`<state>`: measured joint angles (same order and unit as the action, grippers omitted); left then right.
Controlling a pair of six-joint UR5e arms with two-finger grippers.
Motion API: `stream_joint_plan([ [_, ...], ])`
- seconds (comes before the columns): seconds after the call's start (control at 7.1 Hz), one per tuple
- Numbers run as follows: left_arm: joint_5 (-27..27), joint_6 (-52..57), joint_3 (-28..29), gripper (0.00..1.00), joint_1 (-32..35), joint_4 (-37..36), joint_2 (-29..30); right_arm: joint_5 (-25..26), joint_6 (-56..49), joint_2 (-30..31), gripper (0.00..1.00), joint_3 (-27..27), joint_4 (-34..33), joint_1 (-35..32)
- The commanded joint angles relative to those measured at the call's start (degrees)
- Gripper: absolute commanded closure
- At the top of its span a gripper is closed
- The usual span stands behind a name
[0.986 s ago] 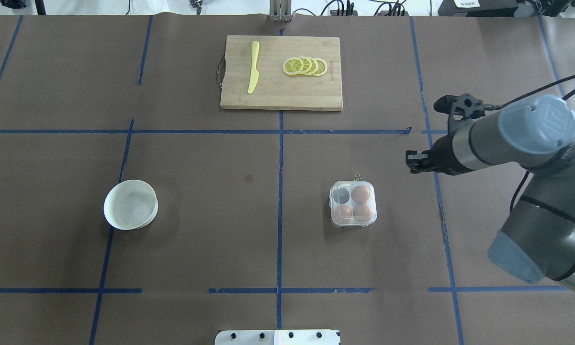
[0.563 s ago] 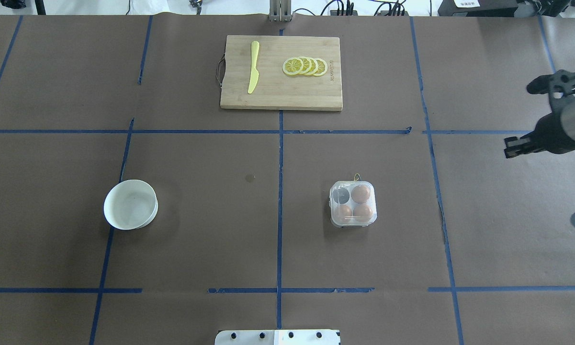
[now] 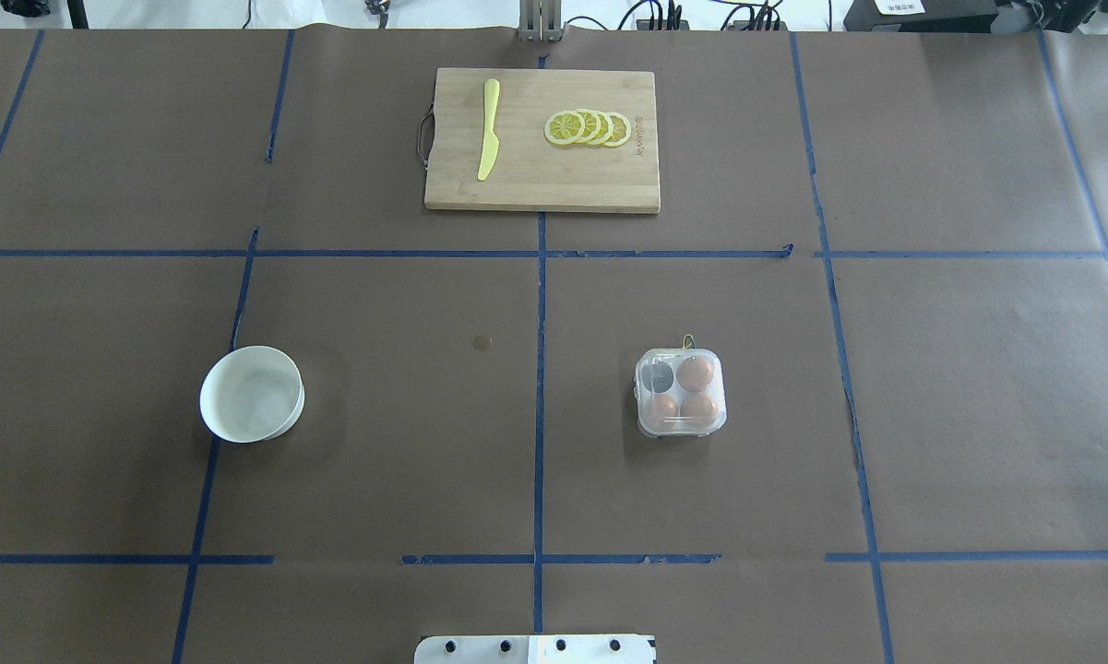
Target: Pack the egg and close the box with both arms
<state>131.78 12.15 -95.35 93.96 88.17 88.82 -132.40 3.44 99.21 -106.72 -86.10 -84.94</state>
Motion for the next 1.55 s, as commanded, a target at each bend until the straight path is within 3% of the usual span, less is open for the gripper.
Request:
stream_joint_plan([
  [0.0,-0.38,0.24,0.16,0.00,0.00,0.24,-0.31,1.78,-3.71,2.02,0.00,0.11,-4.33,-2.59],
  [1.41,-0.21,0.33,-0.19,0.00,0.09,0.33,-1.37,0.92,-3.35,2.30,0.00,1.51,-3.99,-2.51],
])
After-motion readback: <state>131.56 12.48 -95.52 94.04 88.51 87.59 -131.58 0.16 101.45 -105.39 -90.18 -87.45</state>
